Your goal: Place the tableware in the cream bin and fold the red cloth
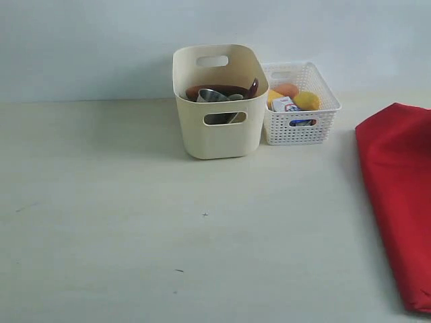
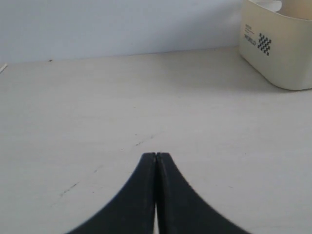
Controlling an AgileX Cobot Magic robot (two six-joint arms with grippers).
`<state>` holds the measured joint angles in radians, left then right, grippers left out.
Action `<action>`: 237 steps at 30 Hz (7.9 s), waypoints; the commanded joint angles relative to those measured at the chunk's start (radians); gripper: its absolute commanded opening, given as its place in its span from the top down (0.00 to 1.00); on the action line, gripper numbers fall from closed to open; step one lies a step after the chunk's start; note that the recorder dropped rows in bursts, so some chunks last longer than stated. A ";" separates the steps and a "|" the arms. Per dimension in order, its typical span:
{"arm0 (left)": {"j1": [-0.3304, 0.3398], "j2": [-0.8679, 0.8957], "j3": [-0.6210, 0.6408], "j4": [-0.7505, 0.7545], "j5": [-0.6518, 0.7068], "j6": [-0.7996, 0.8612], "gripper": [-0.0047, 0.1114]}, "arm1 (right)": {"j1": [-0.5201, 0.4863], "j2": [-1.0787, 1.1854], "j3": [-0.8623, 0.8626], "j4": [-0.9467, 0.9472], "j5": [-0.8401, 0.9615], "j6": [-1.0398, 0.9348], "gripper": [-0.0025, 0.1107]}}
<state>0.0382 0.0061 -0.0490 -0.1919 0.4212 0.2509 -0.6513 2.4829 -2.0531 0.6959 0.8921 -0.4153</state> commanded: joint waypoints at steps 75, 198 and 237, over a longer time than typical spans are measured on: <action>0.099 -0.006 0.049 0.005 -0.052 0.002 0.96 | 0.640 -0.662 0.805 -0.804 -0.049 0.244 0.39; 0.099 -0.006 0.049 0.005 -0.052 0.002 0.96 | 0.355 -0.390 0.660 -0.696 -0.069 0.130 0.98; 0.063 -0.006 0.049 0.005 -0.052 0.002 0.96 | 0.360 -1.204 1.039 -0.488 -0.447 0.151 0.98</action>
<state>0.1338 0.0061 -0.0029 -0.1856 0.3820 0.2530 -0.2954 1.3806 -1.0931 0.1981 0.4815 -0.2517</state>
